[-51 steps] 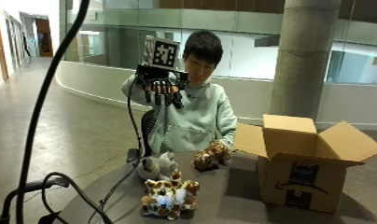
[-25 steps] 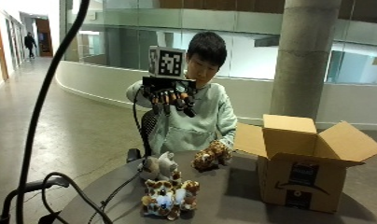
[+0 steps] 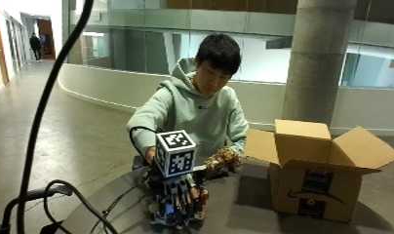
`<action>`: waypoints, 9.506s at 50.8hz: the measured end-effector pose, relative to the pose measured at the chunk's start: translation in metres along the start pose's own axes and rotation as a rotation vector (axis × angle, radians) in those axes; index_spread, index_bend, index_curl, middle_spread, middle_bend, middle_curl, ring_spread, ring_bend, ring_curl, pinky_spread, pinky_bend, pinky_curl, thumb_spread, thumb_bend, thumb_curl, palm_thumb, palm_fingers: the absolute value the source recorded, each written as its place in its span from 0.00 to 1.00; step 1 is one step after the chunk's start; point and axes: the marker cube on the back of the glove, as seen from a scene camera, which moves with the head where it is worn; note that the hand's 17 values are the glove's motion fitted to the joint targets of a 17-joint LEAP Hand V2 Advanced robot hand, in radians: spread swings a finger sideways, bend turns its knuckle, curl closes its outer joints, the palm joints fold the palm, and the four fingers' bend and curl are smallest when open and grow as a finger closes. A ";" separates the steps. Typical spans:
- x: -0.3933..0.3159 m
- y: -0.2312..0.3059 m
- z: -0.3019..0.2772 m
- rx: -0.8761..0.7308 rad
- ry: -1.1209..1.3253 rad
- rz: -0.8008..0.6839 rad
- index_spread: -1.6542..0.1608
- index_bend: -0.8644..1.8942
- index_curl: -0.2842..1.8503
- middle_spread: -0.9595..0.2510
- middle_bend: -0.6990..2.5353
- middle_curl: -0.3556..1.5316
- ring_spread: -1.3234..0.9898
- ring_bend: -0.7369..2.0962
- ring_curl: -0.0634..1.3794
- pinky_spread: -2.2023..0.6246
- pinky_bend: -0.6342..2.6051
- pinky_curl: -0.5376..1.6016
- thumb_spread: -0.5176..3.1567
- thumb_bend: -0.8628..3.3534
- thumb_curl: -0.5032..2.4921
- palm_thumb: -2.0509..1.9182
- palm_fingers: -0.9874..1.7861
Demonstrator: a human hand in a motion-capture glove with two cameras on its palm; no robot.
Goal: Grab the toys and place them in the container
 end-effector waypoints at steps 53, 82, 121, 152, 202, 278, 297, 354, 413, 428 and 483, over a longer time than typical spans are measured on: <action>-0.186 0.092 -0.232 0.318 0.013 0.258 0.78 0.58 0.42 0.60 0.58 0.56 0.46 0.72 0.40 0.65 0.50 0.47 0.37 0.23 0.42 0.66 0.78; -0.407 0.040 -0.332 0.361 -0.166 0.481 0.78 0.55 0.51 0.60 0.59 0.58 0.46 0.74 0.40 0.65 0.51 0.48 0.39 0.23 0.47 0.65 0.77; -0.457 0.005 -0.323 0.399 -0.125 0.455 0.82 0.36 0.54 0.70 0.43 0.49 0.49 0.65 0.34 0.70 0.55 0.49 0.49 0.19 0.38 0.50 0.43; -0.376 0.070 -0.325 0.492 0.084 0.259 0.85 0.38 0.45 0.77 0.37 0.43 0.54 0.54 0.22 0.78 0.49 0.42 0.49 0.19 0.27 0.50 0.35; 0.011 0.176 -0.120 0.230 0.139 -0.212 0.77 0.37 0.33 0.74 0.30 0.40 0.51 0.40 0.18 0.78 0.40 0.39 0.48 0.19 0.25 0.50 0.34; -0.226 0.147 -0.189 0.428 0.133 -0.147 0.75 0.55 0.52 0.60 0.58 0.62 0.44 0.75 0.45 0.64 0.52 0.50 0.42 0.22 0.38 0.62 0.77; -0.353 0.070 -0.287 0.431 -0.005 0.310 0.74 0.53 0.59 0.60 0.59 0.62 0.44 0.76 0.45 0.65 0.51 0.49 0.41 0.20 0.41 0.62 0.75; -0.384 0.064 -0.310 0.528 -0.023 0.000 0.80 0.40 0.50 0.76 0.37 0.45 0.54 0.52 0.23 0.79 0.46 0.43 0.48 0.19 0.28 0.50 0.38; -0.223 0.141 0.065 0.162 -0.011 -0.589 0.76 0.39 0.36 0.75 0.32 0.41 0.52 0.50 0.20 0.79 0.45 0.41 0.46 0.20 0.26 0.52 0.44; -0.203 0.142 0.071 0.311 -0.116 -0.600 0.77 0.37 0.38 0.65 0.41 0.49 0.45 0.68 0.33 0.67 0.50 0.45 0.46 0.24 0.31 0.62 0.76; -0.266 0.127 -0.238 0.304 -0.031 -0.297 0.76 0.60 0.62 0.67 0.56 0.60 0.46 0.75 0.42 0.65 0.52 0.51 0.32 0.22 0.48 0.65 0.77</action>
